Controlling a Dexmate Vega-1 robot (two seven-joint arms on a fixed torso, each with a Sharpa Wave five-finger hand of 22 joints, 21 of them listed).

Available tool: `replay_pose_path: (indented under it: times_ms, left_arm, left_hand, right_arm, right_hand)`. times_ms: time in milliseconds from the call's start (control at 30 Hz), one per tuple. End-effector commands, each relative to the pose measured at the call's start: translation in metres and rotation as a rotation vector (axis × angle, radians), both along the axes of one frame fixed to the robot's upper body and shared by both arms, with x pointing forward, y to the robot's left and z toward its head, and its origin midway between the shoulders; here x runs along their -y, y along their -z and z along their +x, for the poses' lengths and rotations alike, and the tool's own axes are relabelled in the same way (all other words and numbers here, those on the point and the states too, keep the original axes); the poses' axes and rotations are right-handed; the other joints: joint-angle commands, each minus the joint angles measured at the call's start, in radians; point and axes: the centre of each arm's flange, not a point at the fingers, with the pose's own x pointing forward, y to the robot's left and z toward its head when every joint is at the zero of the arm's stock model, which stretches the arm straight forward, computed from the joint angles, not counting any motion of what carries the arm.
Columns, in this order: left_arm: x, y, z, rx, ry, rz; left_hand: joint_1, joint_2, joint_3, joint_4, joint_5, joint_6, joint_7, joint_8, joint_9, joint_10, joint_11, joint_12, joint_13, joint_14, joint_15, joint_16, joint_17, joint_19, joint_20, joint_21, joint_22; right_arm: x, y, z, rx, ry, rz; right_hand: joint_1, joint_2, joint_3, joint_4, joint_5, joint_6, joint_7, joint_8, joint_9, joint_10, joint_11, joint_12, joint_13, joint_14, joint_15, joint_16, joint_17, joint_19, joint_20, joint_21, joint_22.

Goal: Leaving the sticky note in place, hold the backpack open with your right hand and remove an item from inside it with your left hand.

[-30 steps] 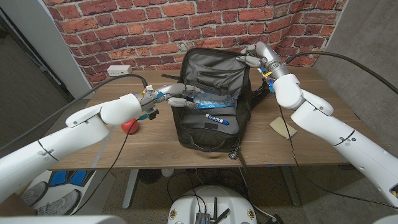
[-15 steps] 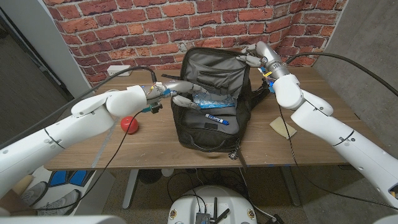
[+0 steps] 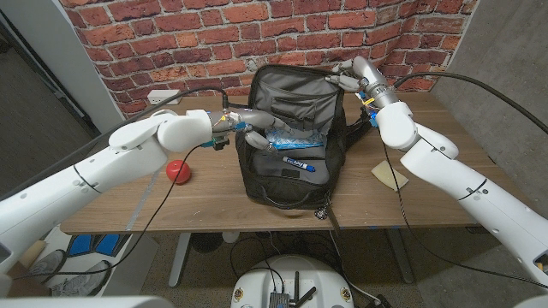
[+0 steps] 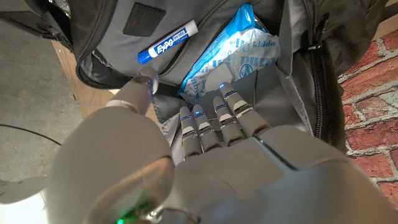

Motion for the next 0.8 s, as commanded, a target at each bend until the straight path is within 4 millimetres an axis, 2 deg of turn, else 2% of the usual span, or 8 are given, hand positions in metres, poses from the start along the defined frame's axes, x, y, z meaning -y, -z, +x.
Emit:
replay_pose_path:
  times_ms: [33, 367, 800]
  left_arm:
    - [0.021, -0.005, 0.004, 0.032, -0.045, 0.133]
    - [0.042, -0.001, 0.010, 0.052, -0.041, 0.225]
    - [0.053, 0.002, 0.016, 0.090, -0.066, 0.271]
  left_hand:
    - [0.018, -0.001, -0.007, -0.001, 0.009, -0.011, -0.002, -0.002, 0.001, -0.011, -0.003, -0.004, 0.003, -0.010, -0.135, -0.003, 0.002, -0.005, -0.116, -0.002, 0.004]
    - [0.045, -0.005, -0.018, 0.001, 0.008, -0.023, -0.007, -0.003, 0.001, -0.025, -0.008, -0.005, 0.003, -0.028, -0.135, -0.004, 0.002, -0.021, -0.119, -0.005, 0.003]
    - [0.071, -0.013, -0.030, 0.002, 0.009, -0.029, -0.012, -0.001, 0.001, -0.024, -0.012, -0.002, 0.003, -0.029, -0.138, 0.000, 0.002, -0.026, -0.120, -0.004, 0.003]
  right_arm:
    - [0.003, -0.003, 0.002, 0.001, -0.014, -0.003]
    - [0.006, -0.007, -0.003, 0.004, -0.029, -0.030]
    - [0.013, -0.009, 0.001, 0.004, -0.054, -0.032]
  right_hand:
    - [0.010, 0.019, 0.004, 0.004, 0.010, 0.019, -0.009, 0.006, 0.006, 0.003, 0.003, -0.002, 0.005, 0.007, -0.122, -0.007, 0.004, 0.002, -0.090, 0.005, 0.002]
    - [0.010, 0.019, 0.004, 0.004, 0.010, 0.019, -0.008, 0.004, 0.006, 0.003, 0.004, -0.003, 0.006, 0.007, -0.121, -0.008, 0.006, 0.003, -0.089, 0.006, 0.002]
    - [0.006, 0.017, 0.001, 0.006, 0.010, 0.020, -0.009, 0.001, 0.007, 0.004, 0.005, -0.004, 0.007, 0.007, -0.118, -0.010, 0.008, 0.003, -0.088, 0.008, 0.002]
